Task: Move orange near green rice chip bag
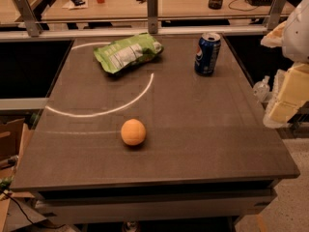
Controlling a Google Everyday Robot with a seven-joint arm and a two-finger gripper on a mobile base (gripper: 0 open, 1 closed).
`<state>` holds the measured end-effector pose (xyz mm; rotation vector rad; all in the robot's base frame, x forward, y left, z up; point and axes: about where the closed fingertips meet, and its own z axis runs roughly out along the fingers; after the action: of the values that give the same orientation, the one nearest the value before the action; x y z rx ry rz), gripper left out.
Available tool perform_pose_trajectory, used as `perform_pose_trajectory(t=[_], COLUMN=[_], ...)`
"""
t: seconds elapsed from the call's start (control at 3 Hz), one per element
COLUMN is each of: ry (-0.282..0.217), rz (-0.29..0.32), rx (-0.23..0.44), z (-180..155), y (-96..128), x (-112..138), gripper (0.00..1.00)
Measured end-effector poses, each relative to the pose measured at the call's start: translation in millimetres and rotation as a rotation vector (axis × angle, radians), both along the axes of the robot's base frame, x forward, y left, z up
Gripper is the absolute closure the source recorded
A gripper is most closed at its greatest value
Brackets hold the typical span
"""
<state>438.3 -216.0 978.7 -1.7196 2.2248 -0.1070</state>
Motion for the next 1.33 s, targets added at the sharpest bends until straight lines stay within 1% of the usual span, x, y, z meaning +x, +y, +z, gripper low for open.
perform_pose_trajectory(t=[0.33,0.67,1.0,1.33], ry=[0.000,-0.029,-0.074,-0.099], rz=[0.000,-0.006,-0.053,-0.062], rx=[0.000,-0.004,0.033,0.122], z=[0,1,-10,-27], y=[0,10,25,35], x=[0,-4,-14,-17], gripper=[0.00,0.00,0.00,0.00])
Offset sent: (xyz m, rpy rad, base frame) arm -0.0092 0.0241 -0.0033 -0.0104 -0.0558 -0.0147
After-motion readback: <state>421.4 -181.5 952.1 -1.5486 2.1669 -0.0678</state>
